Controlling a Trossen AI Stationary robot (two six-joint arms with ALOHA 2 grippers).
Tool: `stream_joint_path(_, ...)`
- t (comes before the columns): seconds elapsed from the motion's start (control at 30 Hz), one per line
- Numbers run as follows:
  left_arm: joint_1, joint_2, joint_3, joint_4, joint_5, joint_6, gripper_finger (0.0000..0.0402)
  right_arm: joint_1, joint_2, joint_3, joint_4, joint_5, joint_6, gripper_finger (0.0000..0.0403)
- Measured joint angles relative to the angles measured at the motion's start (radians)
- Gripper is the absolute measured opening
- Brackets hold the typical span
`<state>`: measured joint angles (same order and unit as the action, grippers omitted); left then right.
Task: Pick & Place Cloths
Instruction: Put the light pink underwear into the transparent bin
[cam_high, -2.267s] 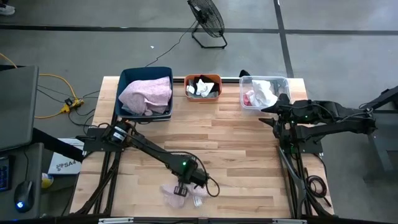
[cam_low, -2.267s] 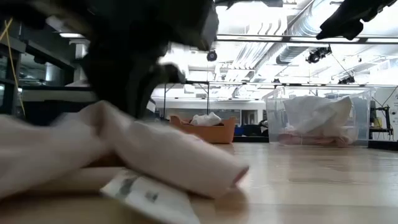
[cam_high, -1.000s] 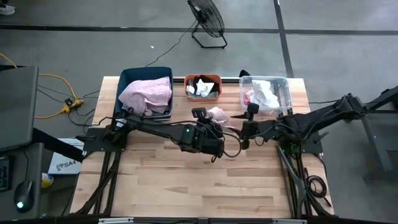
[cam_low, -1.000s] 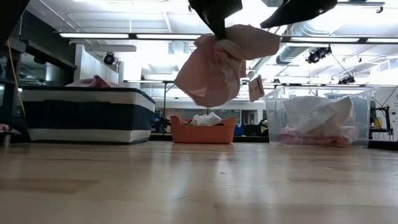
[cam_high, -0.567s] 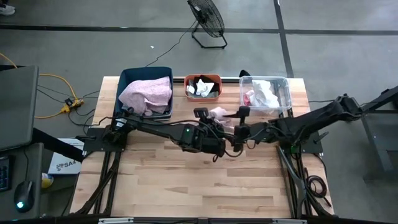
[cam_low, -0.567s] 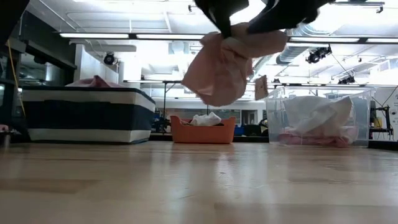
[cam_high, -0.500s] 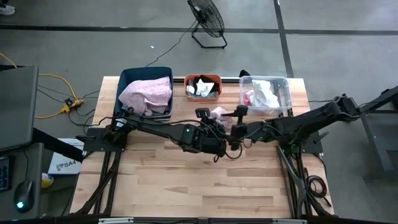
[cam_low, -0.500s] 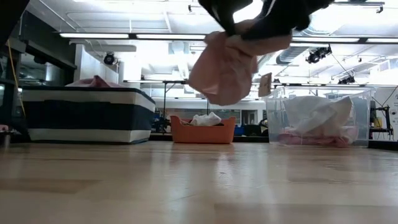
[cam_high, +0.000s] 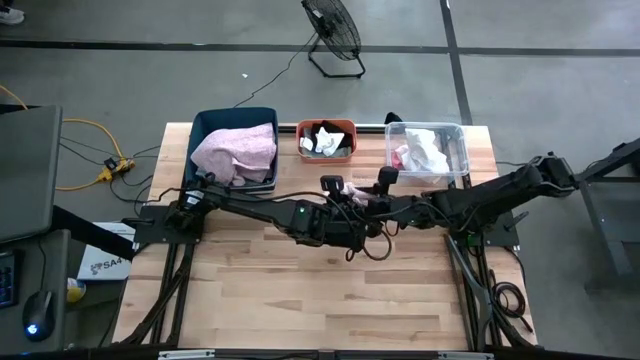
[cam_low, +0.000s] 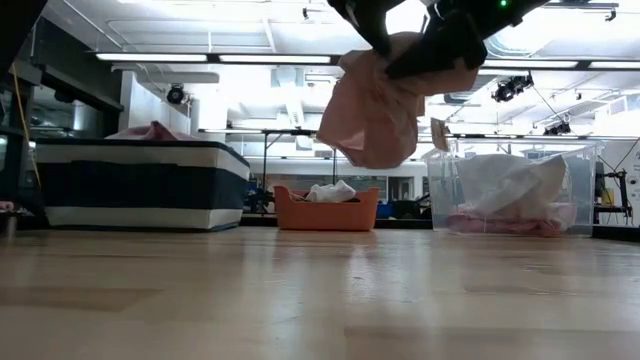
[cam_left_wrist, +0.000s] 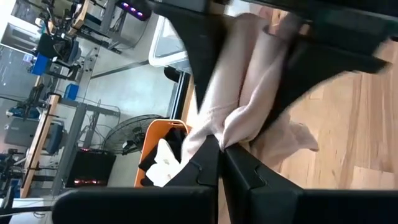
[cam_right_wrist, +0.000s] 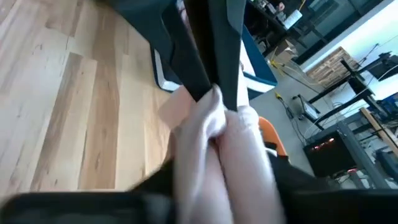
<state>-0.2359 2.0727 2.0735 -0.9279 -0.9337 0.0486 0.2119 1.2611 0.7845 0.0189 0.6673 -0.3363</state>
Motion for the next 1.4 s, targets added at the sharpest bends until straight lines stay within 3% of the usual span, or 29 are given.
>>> stream_joint_path(0.1, 0.000, 0.000, -0.001, -0.002, 0.001, 0.000, 0.0003, 0.000, 0.000, 0.000, -0.012, -0.002, 0.023, 0.0035)
stream_joint_path(0.13, 0.000, 0.000, -0.001, -0.002, 0.003, 0.000, 0.0007, 0.000, 0.000, 0.000, -0.015, -0.004, 0.034, 0.0023)
stream_joint_path(0.23, 0.000, 0.000, -0.001, -0.002, 0.001, 0.001, 0.0033, 0.000, 0.000, 0.000, -0.021, -0.011, 0.056, 0.0020)
stream_joint_path(0.37, -0.003, 0.000, -0.001, -0.012, -0.030, 0.019, 0.0096, 0.000, -0.005, 0.000, -0.049, -0.011, 0.077, 0.0020)
stream_joint_path(0.57, -0.036, -0.011, 0.002, -0.020, -0.152, 0.035, 0.0211, -0.004, -0.041, 0.000, -0.132, 0.000, 0.123, 0.0020)
stream_joint_path(0.73, -0.072, -0.011, 0.062, -0.121, -0.235, -0.012, 0.0266, -0.005, -0.099, 0.000, -0.170, 0.020, 0.151, 0.0020)
stream_joint_path(0.93, -0.096, -0.012, 0.093, -0.331, -0.300, -0.211, 0.0274, -0.005, -0.188, 0.000, -0.195, 0.104, 0.156, 0.0019)
stream_joint_path(1.1, -0.077, -0.011, 0.090, -0.633, -0.277, -0.527, 0.0268, -0.005, -0.271, 0.000, -0.201, 0.179, 0.146, 0.0019)
stream_joint_path(1.4, -0.072, -0.058, -0.062, -0.644, -0.276, -0.678, 0.0255, -0.066, -0.412, 0.023, -0.331, 0.298, 0.171, 0.0019)
